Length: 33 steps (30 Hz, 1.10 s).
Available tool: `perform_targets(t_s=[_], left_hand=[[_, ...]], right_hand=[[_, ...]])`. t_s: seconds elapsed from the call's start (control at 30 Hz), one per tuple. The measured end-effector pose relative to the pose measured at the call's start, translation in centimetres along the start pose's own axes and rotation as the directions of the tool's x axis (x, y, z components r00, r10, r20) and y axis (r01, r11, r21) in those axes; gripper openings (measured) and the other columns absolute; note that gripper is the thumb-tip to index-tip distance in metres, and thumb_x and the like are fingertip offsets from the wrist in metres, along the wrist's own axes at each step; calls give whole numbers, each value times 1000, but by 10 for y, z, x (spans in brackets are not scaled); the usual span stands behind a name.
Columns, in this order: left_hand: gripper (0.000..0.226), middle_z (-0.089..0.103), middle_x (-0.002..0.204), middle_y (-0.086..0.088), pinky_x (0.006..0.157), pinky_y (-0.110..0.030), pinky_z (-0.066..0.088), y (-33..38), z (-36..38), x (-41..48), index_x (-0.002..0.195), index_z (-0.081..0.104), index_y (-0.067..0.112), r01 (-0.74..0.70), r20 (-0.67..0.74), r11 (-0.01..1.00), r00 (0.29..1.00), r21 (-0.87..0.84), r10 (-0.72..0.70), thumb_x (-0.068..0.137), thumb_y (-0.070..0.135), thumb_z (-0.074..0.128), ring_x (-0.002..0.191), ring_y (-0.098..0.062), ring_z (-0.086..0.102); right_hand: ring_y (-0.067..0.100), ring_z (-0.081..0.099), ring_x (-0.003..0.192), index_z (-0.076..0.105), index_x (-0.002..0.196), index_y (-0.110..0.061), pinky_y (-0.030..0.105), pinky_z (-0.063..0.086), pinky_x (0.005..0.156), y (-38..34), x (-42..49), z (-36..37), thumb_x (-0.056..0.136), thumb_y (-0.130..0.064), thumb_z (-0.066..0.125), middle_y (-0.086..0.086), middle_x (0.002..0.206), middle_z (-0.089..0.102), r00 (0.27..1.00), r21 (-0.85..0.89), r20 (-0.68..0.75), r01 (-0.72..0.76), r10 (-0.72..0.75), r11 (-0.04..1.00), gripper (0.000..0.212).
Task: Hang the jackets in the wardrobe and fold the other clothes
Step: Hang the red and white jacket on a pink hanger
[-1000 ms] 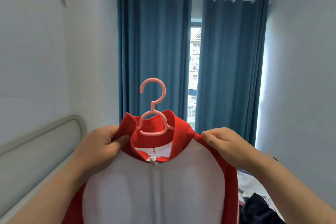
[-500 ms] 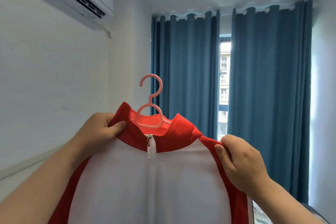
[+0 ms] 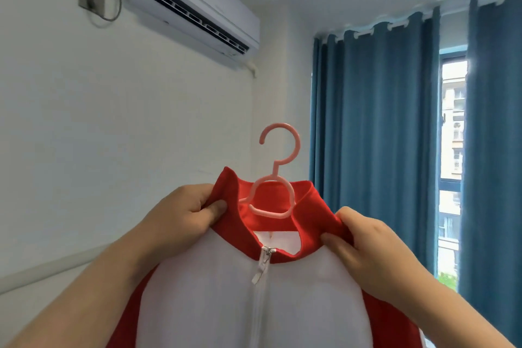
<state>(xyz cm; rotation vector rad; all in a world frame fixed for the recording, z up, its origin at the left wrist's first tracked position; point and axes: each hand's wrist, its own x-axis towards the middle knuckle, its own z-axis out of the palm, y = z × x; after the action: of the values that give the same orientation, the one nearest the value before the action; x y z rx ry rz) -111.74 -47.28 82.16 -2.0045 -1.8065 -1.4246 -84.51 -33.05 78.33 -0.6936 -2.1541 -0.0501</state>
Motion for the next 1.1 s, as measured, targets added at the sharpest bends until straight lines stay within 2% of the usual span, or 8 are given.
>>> perform_targets(t_s=[0.1, 0.17, 0.27, 0.33, 0.5, 0.67, 0.9, 1.1], left_hand=[[13, 69, 75, 11, 63, -25, 47, 0, -18, -29, 83, 68, 32, 34, -100, 994, 995, 100, -24, 88, 39, 59, 68, -6, 64], [17, 67, 75, 18, 61, -24, 45, -3, -30, -51, 81, 68, 37, 88, -232, 955, 972, 284, -20, 88, 50, 62, 71, -2, 62], [48, 61, 65, 17, 58, -23, 40, -12, -43, -92, 73, 62, 35, 208, -353, 796, 936, 568, 8, 82, 76, 41, 65, -3, 57], [49, 55, 59, 16, 53, -20, 34, -18, -47, -118, 68, 56, 33, 257, -362, 736, 932, 626, -18, 86, 75, 38, 61, -2, 53], [53, 54, 59, 11, 52, -26, 36, -33, -73, -168, 69, 54, 30, 443, -470, 624, 872, 643, -134, 85, 73, 30, 60, -7, 52], [65, 52, 54, 10, 54, -27, 41, -44, -111, -211, 64, 55, 23, 537, -555, 532, 819, 655, -145, 73, 78, 20, 60, -18, 56], [52, 48, 47, 6, 49, -24, 27, -66, -150, -251, 56, 47, 18, 647, -628, 440, 749, 623, -213, 74, 66, 44, 54, -20, 46], [63, 50, 49, 6, 49, -27, 30, -70, -155, -277, 57, 49, 17, 706, -669, 381, 700, 597, -249, 68, 76, 29, 59, -25, 55]], right_hand=[[18, 50, 62, 40, 70, -32, 40, 44, 60, -12, 4, 17, 89, -42, 61, -7, 62, 52, 1000, 138, -9, 14, -13, 990, 30], [18, 49, 60, 44, 70, -31, 41, 44, 59, -19, 8, 29, 86, -44, 60, -8, 61, 53, 1000, 209, -1, 27, -28, 977, 26], [14, 48, 59, 47, 69, -29, 38, 41, 58, -31, 12, 50, 87, -40, 64, -10, 64, 55, 997, 293, 28, 56, -67, 955, 27], [12, 49, 59, 46, 68, -29, 34, 39, 56, -42, 12, 65, 87, -41, 63, -14, 68, 57, 994, 320, 59, 69, -92, 945, 28], [13, 54, 62, 48, 71, -28, 38, 44, 59, -83, 12, 105, 85, -55, 54, -8, 62, 56, 971, 378, 142, 128, -194, 917, 31], [11, 50, 58, 46, 74, -45, 34, 36, 51, -137, 15, 137, 87, -57, 53, -24, 73, 58, 940, 476, 141, 211, -311, 854, 19], [15, 44, 54, 42, 64, -25, 43, 41, 54, -196, 17, 191, 83, -52, 57, -13, 65, 55, 908, 593, 199, 187, -368, 783, 37], [14, 46, 58, 41, 61, -21, 34, 35, 52, -214, 15, 226, 83, -46, 62, -11, 66, 55, 868, 662, 229, 192, -440, 725, 39]])
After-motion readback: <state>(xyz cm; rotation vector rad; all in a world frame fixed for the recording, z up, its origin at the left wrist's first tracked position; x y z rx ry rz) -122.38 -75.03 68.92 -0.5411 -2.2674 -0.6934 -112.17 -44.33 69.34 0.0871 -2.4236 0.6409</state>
